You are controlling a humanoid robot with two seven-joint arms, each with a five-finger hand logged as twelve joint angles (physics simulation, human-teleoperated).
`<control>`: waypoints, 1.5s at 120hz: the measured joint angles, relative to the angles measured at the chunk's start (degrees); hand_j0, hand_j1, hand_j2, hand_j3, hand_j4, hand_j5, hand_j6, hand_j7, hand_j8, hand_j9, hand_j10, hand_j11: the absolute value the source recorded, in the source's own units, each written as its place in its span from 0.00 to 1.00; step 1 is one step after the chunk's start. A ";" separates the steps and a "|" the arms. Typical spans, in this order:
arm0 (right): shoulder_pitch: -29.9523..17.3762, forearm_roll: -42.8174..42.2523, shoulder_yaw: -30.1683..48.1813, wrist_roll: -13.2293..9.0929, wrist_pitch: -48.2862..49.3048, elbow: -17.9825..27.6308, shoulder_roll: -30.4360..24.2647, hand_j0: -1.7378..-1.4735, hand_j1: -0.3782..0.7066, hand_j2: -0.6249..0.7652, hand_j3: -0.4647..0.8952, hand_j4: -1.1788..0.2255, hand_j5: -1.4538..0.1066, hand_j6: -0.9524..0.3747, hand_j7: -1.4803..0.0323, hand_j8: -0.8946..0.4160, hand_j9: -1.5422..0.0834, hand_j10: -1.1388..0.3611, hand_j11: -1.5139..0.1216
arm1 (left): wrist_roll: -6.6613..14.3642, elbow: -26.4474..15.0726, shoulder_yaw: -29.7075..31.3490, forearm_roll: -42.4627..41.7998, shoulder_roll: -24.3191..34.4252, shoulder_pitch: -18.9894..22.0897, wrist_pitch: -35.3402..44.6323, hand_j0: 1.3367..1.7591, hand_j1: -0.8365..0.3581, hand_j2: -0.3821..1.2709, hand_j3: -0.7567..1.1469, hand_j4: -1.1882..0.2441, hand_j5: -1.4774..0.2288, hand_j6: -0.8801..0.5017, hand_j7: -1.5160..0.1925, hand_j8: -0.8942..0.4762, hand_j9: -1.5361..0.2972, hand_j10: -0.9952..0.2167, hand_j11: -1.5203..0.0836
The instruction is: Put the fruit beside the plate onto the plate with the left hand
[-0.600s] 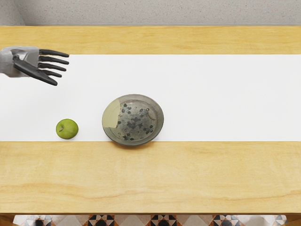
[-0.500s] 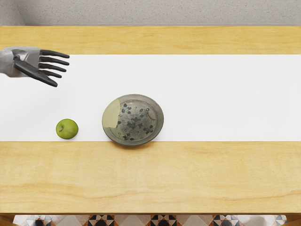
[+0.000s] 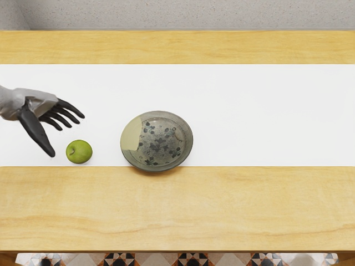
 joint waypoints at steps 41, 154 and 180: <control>0.15 0.00 0.00 -0.05 0.00 -0.07 0.00 0.30 0.05 0.45 0.34 0.82 0.91 0.70 0.96 0.67 0.93 0.74 0.91 | 4.01 -6.28 2.58 13.37 -1.44 0.70 18.10 0.76 0.75 0.26 0.40 0.66 0.68 0.46 0.70 0.47 0.66 0.62 0.75; 0.24 0.00 0.00 -0.07 0.00 -0.07 0.00 0.30 0.05 0.45 0.34 0.82 0.91 0.70 0.96 0.67 0.93 0.74 0.91 | 4.29 -8.21 37.06 13.20 -20.07 -14.78 39.81 0.76 0.75 0.26 0.40 0.66 0.68 0.46 0.70 0.47 0.66 0.62 0.75; 0.24 0.00 0.00 -0.06 0.00 -0.07 0.00 0.30 0.05 0.45 0.34 0.82 0.91 0.70 0.96 0.67 0.93 0.74 0.91 | 4.29 -8.21 37.48 12.09 -21.91 -14.78 41.55 0.76 0.75 0.26 0.40 0.66 0.68 0.46 0.70 0.47 0.66 0.62 0.75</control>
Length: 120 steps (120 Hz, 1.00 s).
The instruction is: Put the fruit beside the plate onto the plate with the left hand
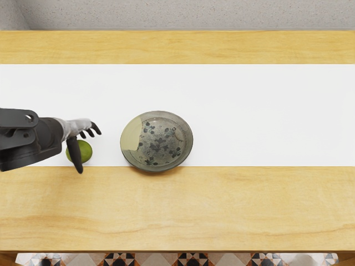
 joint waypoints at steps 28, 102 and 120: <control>0.00 0.00 0.00 -0.01 0.00 0.00 0.00 0.30 0.05 0.45 0.34 0.82 0.91 0.70 0.96 0.67 0.93 0.74 0.91 | 0.00 0.21 0.78 -0.11 -0.01 -0.05 1.38 0.76 0.73 0.26 0.40 0.64 0.66 0.44 0.68 0.46 0.65 0.60 0.73; 0.00 0.00 0.00 -0.01 0.00 0.00 0.00 0.30 0.05 0.45 0.34 0.82 0.91 0.70 0.96 0.67 0.93 0.74 0.91 | -0.01 0.77 2.50 0.25 -0.70 0.00 1.78 0.76 0.49 0.44 0.40 0.42 0.43 0.29 0.45 0.30 0.43 0.34 0.48; 0.00 0.00 0.00 -0.01 0.00 0.00 0.00 0.30 0.05 0.45 0.34 0.82 0.91 0.70 0.96 0.67 0.93 0.74 0.91 | -0.02 0.84 2.55 -0.12 -0.54 -1.20 1.57 0.76 0.47 0.47 0.40 0.39 0.37 0.32 0.40 0.32 0.38 0.30 0.42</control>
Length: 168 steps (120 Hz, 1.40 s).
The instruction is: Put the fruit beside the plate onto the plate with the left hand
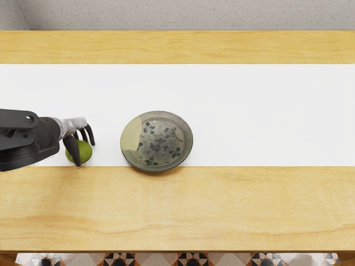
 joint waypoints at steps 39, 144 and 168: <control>0.00 0.00 0.00 0.00 0.00 0.01 0.00 0.30 0.05 0.45 0.34 0.82 0.91 0.70 0.96 0.67 0.93 0.74 0.91 | 0.00 -3.07 2.79 -5.42 0.05 -13.27 -2.88 0.76 0.44 0.51 0.40 0.37 0.34 0.34 0.37 0.34 0.36 0.30 0.40; 0.09 0.00 0.00 0.05 0.00 0.00 0.00 0.30 0.05 0.45 0.34 0.82 0.91 0.70 0.96 0.67 0.93 0.74 0.91 | 0.02 -3.10 3.03 -24.21 -15.01 -25.66 -8.85 0.76 0.63 0.33 0.40 0.57 0.57 0.41 0.60 0.42 0.57 0.52 0.64; 0.09 0.00 0.00 0.06 0.00 0.00 0.00 0.30 0.05 0.45 0.34 0.82 0.91 0.70 0.96 0.67 0.93 0.74 0.91 | 0.02 -2.15 2.39 -24.27 -13.33 -25.34 -8.95 0.76 0.70 0.29 0.40 0.62 0.64 0.44 0.66 0.45 0.63 0.58 0.71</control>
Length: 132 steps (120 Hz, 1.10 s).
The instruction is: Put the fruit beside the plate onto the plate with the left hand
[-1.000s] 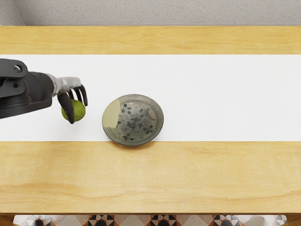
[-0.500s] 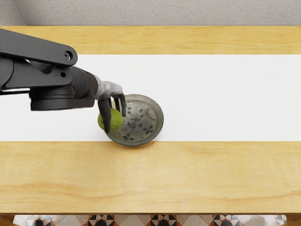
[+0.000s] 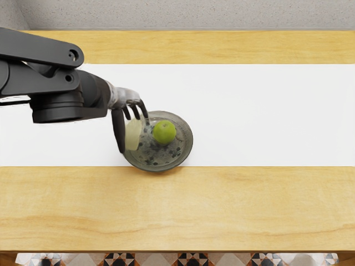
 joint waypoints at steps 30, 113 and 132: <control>0.00 0.00 0.00 0.00 0.00 0.00 0.00 0.30 0.05 0.45 0.34 0.82 0.91 0.70 0.96 0.67 0.93 0.74 0.91 | 0.00 0.11 -10.74 0.12 20.57 9.68 -10.44 0.76 0.73 0.27 0.40 0.65 0.67 0.45 0.69 0.46 0.65 0.60 0.73; 0.00 0.00 0.00 -0.06 0.00 0.07 0.00 0.30 0.05 0.45 0.34 0.82 0.91 0.70 0.96 0.67 0.93 0.74 0.91 | -2.75 12.94 -55.94 -10.10 38.47 47.10 -40.10 0.76 0.74 0.26 0.40 0.65 0.68 0.46 0.70 0.47 0.66 0.61 0.75; 0.00 0.00 0.00 -0.06 0.00 0.08 0.00 0.30 0.05 0.45 0.34 0.82 0.91 0.70 0.96 0.67 0.93 0.74 0.91 | -2.80 16.27 -56.65 -14.01 37.62 47.83 -40.23 0.76 0.74 0.26 0.40 0.66 0.68 0.46 0.70 0.47 0.66 0.62 0.75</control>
